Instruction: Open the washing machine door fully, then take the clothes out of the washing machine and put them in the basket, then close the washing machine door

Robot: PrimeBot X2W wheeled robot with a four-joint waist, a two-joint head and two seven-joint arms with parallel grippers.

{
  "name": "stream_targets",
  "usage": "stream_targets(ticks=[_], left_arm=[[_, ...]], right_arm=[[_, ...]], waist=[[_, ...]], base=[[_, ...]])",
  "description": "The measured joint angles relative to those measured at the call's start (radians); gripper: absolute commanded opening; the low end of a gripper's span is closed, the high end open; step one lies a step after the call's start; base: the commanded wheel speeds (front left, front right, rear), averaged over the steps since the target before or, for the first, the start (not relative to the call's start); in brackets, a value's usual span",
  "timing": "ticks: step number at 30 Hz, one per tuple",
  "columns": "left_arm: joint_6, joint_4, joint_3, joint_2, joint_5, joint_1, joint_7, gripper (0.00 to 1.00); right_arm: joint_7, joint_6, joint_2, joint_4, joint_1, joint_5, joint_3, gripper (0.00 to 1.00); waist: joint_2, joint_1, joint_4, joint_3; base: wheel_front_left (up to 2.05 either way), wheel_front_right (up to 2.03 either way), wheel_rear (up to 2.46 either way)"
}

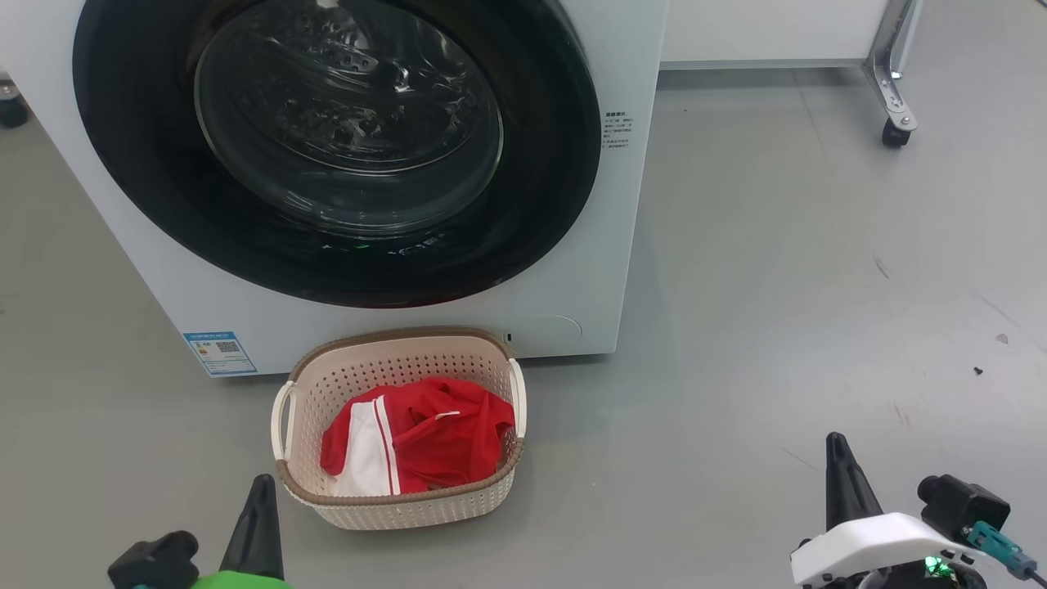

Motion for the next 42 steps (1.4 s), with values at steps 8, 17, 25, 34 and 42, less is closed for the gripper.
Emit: stream_targets(ticks=[8,17,25,34,42], left_arm=[[-0.012,0.007,0.022,0.000,-0.110,-0.009,0.031,0.00],[-0.025,0.019,0.046,0.000,-0.231,-0.025,0.060,0.00],[-0.034,0.027,0.064,0.000,-0.332,-0.046,0.091,0.00],[-0.045,0.035,0.086,0.001,-0.453,-0.063,0.117,0.00],[-0.061,0.048,0.110,0.001,-0.573,-0.081,0.149,0.00]], right_arm=[[0.025,0.008,-0.005,0.000,-0.008,0.110,-0.021,0.00],[0.059,0.017,-0.012,0.000,-0.021,0.235,-0.042,0.00],[0.085,0.026,-0.021,0.001,-0.037,0.343,-0.062,0.00],[0.112,0.035,-0.025,0.005,-0.055,0.467,-0.083,0.00],[0.138,0.047,-0.030,0.010,-0.067,0.590,-0.103,0.00]], waist=[[0.0000,0.0000,-0.001,0.000],[0.0000,0.0000,-0.002,0.000],[0.0000,0.0000,-0.003,0.001],[0.0000,0.0000,-0.004,0.001],[0.0000,0.0000,-0.005,0.001]], base=[[0.00,0.00,0.00],[0.00,0.00,0.00],[0.00,0.00,0.00],[0.00,0.00,0.00],[0.00,0.00,0.00]])
